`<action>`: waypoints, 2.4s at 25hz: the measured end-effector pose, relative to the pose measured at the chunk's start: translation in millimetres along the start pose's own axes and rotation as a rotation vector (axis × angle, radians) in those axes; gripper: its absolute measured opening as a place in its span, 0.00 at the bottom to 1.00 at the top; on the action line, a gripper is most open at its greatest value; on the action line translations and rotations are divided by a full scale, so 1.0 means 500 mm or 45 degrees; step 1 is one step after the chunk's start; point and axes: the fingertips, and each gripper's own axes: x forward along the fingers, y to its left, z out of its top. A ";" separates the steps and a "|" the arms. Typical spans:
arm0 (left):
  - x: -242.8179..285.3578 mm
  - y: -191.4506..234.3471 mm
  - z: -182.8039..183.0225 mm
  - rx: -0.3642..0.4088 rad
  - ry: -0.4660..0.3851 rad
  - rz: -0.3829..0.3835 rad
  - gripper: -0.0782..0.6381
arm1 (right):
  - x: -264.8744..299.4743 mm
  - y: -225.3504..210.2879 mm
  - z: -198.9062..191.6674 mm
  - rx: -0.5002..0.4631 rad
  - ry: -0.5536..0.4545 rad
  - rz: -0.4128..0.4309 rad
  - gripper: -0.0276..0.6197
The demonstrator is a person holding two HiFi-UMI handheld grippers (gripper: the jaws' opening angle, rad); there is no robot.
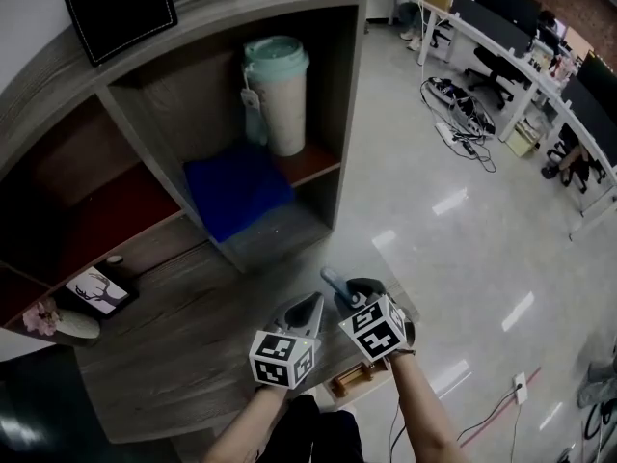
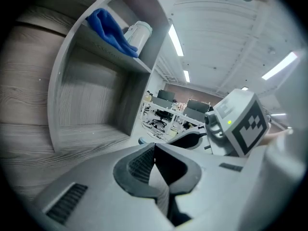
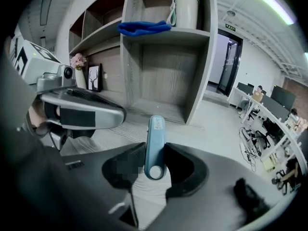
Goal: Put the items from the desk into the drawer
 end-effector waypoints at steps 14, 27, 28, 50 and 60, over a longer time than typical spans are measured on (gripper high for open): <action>-0.057 -0.110 0.021 0.070 -0.009 -0.069 0.12 | -0.134 0.038 -0.011 0.110 -0.094 -0.067 0.25; -0.093 -0.200 0.021 0.091 0.019 -0.134 0.12 | -0.259 0.044 -0.031 0.261 -0.185 -0.187 0.25; -0.096 -0.206 0.022 0.090 0.018 -0.140 0.12 | -0.271 0.046 -0.032 0.277 -0.197 -0.201 0.25; -0.142 -0.321 -0.020 0.160 0.098 -0.294 0.12 | -0.408 0.089 -0.103 0.443 -0.260 -0.304 0.25; -0.111 -0.376 -0.080 0.193 0.188 -0.374 0.12 | -0.418 0.084 -0.191 0.537 -0.212 -0.334 0.25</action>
